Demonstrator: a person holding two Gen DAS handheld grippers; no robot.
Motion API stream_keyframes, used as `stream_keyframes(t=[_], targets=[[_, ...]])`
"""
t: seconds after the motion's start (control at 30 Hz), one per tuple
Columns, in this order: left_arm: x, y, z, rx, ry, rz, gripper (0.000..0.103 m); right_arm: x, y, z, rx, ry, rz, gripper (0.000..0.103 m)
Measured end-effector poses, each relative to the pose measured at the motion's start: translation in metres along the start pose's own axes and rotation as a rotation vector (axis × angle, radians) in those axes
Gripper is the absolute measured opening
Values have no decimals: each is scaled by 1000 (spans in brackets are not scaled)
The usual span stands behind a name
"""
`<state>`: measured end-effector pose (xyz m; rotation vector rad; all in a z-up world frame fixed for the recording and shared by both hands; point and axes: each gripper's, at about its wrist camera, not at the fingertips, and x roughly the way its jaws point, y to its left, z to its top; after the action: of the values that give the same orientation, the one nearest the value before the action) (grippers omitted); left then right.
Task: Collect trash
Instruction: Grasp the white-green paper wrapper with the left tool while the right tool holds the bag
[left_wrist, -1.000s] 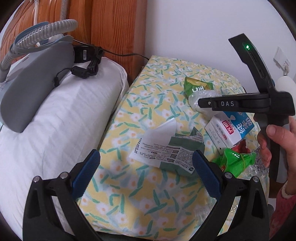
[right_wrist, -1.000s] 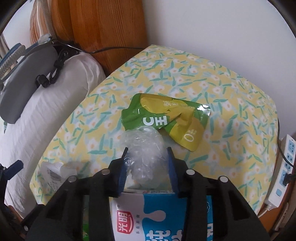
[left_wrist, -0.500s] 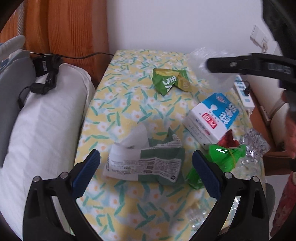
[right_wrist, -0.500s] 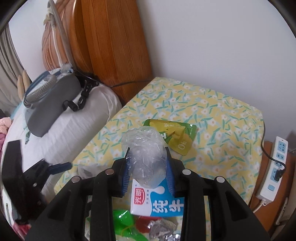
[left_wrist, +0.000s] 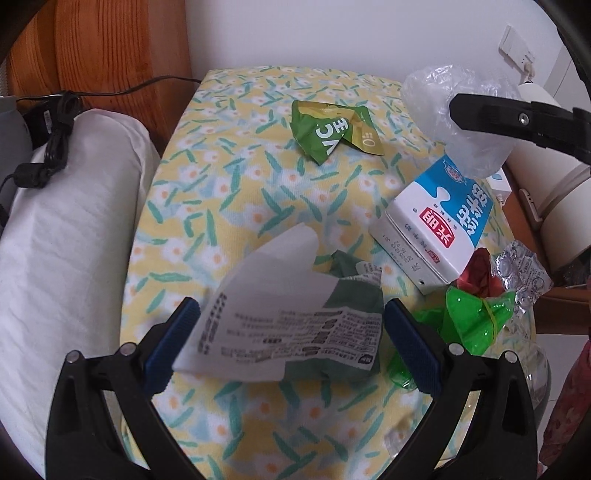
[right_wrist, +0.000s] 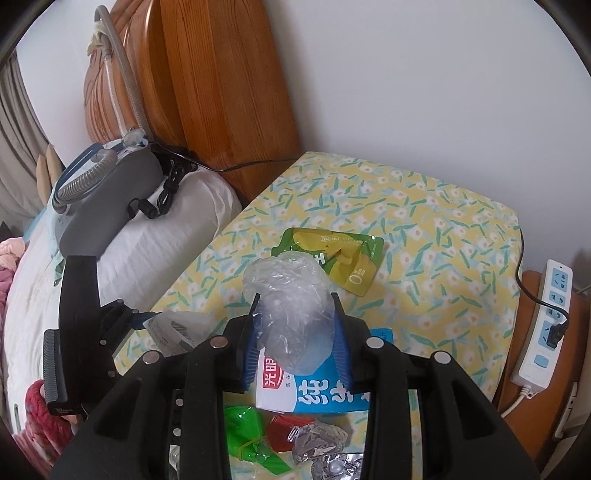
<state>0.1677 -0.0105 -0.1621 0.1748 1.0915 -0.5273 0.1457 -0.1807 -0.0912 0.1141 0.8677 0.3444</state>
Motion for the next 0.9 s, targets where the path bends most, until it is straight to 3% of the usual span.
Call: stream_keyframes(t=[0.13,0.2,0.3,0.4,0.47,0.7,0.9], targets=[[-1,1,3,-12,-31,12,94,2,0,-1,2,0,0,35],[-4,2,2,-21,-50,7,79,2,0,-1,2,1,0,35],[-6,6,1,-53,-69,2,75,2,0,-1,2,-1,0,35],[-13,11,-1,-87,-94,-8,62,1,0,0,4,-8,1,35],[-21,15,-1,-115,-113,-2,59,-2,2,1,2,-16,3,35],[-63,20,-8,-165,-197,35,55,-28,20,-5,-24,-49,9,35],[-117,10,-37,-203,-263,75,55,-69,47,-37,-50,-73,26,35]])
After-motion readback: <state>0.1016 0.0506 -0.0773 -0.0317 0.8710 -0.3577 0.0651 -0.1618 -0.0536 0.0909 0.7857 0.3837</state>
